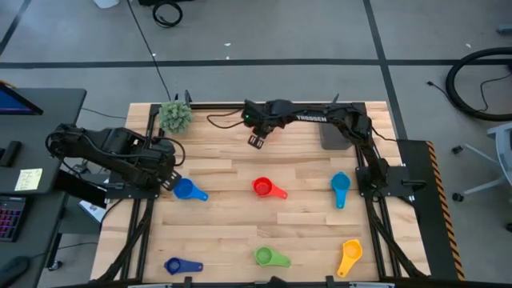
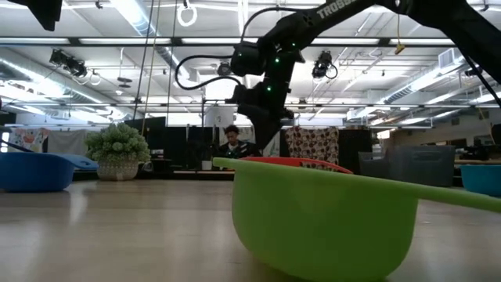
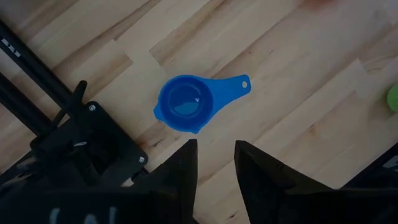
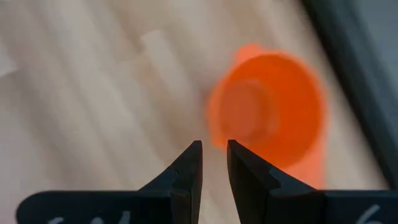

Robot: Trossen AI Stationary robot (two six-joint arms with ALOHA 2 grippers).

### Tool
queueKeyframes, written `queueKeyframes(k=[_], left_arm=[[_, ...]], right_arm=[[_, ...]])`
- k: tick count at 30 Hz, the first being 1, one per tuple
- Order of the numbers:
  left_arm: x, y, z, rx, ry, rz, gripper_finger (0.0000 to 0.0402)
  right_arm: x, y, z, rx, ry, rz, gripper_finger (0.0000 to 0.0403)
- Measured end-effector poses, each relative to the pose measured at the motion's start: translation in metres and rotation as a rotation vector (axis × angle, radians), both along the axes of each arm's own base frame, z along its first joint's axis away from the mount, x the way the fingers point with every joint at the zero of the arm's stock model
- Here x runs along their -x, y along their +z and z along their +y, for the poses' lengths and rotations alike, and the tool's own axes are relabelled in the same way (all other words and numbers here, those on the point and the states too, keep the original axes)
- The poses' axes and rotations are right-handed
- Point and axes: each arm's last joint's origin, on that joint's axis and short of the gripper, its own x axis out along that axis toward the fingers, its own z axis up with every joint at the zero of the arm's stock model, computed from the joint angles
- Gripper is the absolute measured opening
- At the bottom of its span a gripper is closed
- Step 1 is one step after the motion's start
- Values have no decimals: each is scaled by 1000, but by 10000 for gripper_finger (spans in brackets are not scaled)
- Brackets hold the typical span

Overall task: Nest measuring cups in basket
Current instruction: Prepare the orange measuring cup

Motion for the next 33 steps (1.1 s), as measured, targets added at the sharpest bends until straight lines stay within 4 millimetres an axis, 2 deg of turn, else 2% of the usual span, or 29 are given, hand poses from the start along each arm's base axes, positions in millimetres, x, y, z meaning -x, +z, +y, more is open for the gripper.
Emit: queueKeyframes(k=[8, 16, 24, 33], left_arm=[[0, 0, 0, 2, 7, -1, 112], [0, 0, 0, 3, 8, -1, 112], [0, 0, 0, 3, 8, -1, 112], [0, 0, 0, 3, 8, -1, 112]], right_arm=[[0, 0, -2, 8, 106, 17, 80], [2, 0, -9, 9, 112, 11, 80], [8, 0, -23, -84, 118, -33, 80], [8, 0, -23, -112, 164, -47, 80]])
